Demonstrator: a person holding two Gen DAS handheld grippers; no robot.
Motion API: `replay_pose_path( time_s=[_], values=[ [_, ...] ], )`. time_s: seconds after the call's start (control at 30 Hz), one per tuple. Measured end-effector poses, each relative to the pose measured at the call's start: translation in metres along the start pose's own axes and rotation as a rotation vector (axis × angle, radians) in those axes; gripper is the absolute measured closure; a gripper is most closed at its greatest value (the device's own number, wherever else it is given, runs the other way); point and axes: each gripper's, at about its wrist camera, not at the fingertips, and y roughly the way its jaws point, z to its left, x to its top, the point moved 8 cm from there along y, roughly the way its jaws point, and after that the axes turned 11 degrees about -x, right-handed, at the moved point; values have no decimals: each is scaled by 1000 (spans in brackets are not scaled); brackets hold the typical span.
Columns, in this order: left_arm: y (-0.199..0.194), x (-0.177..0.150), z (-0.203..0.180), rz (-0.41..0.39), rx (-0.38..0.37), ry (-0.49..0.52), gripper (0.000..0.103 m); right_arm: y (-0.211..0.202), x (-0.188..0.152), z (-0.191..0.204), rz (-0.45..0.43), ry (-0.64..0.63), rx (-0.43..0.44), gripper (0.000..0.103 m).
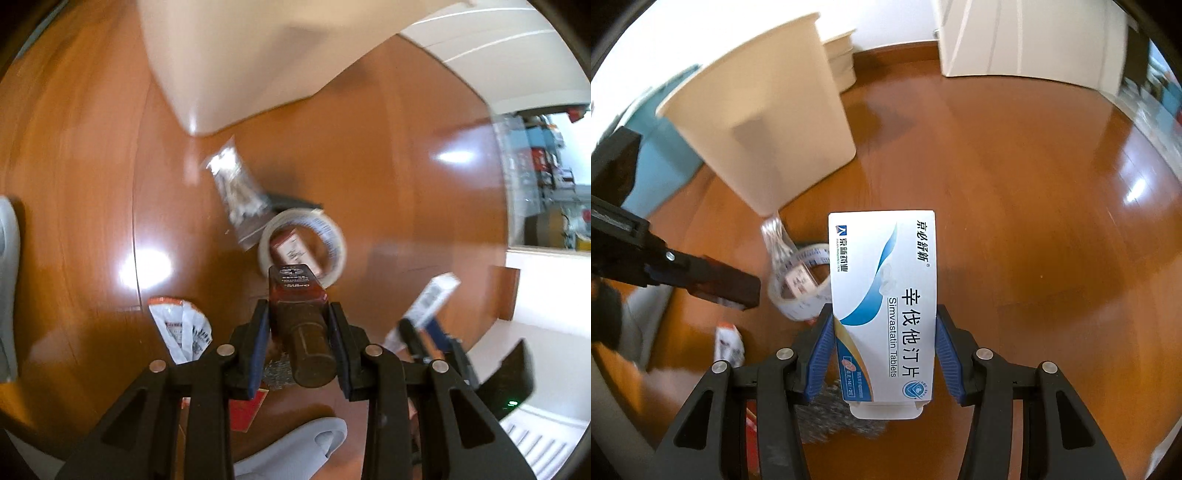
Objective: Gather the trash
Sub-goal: 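Drop the red bottle into the wastebasket with the left tool, then drop the white medicine box into the wastebasket with the right tool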
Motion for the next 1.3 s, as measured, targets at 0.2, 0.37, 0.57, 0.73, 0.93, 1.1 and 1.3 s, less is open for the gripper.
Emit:
replay_pose_path(
  time_s=[0.2,0.37,0.57,0.73,0.93,1.1,1.3],
  values=[
    [-40,8,-45,-14,-55,78,73,-4,-8,6,-2,28,14,49],
    [-120,44,-96,-133,-135,208,73,-13,-1,2,-29,49,4,49],
    [-208,138,-103,-413,-74,260,73,-37,22,0,-102,79,8,49],
    [-180,174,-46,-388,72,200,73,-46,31,9,-128,83,30,49],
    [-147,176,-14,-327,188,200,73,-40,33,20,-117,70,40,49],
    [-159,169,-16,-386,386,360,67,-42,39,30,-127,49,45,49],
    [-168,104,-13,-404,484,499,28,-58,87,43,-193,-6,37,49]
  ],
)
